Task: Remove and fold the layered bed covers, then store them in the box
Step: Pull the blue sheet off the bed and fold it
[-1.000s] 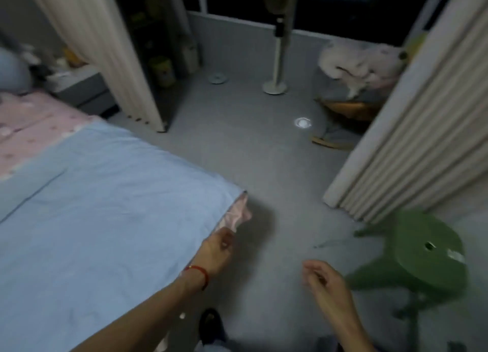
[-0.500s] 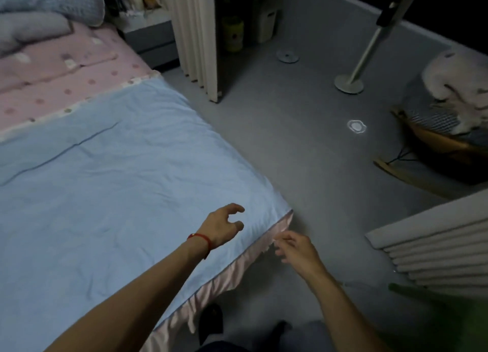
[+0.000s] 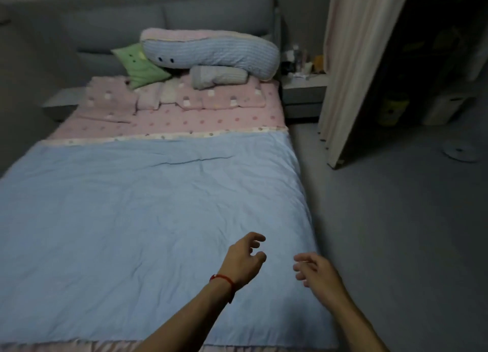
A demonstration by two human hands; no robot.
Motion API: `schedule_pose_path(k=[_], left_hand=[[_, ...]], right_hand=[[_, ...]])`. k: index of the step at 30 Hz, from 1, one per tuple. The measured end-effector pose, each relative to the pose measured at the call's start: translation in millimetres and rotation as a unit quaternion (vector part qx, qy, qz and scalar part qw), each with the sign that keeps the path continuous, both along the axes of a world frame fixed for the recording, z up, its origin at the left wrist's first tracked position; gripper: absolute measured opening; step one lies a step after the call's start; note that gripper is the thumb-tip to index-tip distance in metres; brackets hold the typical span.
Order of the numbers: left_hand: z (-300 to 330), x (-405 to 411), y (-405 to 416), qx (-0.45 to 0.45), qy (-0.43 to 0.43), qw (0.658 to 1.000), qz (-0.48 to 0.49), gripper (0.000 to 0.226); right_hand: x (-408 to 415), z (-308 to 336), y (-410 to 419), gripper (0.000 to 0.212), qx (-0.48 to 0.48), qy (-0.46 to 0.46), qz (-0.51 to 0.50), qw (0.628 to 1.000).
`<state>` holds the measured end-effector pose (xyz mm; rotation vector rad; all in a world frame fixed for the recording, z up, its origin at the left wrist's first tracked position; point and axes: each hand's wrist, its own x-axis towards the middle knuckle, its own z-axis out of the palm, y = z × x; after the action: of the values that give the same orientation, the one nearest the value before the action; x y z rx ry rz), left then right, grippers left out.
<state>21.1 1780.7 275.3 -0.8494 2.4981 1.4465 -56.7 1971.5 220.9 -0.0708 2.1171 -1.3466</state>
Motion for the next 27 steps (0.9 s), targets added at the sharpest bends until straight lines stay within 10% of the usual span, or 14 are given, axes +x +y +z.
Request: schedule_pose_path(k=[12,27], left_hand=[[17,29,-70,-0.027,0.037,0.964,0.262,0.035],[53,271,-90,-0.027,0.156,0.759,0.631,0.031]], right_hand=[[-23,35,-134,0.014,-0.036,0.025,0.224,0.974],[167,80,-272,0.013,-0.136,0.060,0.545,0.825]])
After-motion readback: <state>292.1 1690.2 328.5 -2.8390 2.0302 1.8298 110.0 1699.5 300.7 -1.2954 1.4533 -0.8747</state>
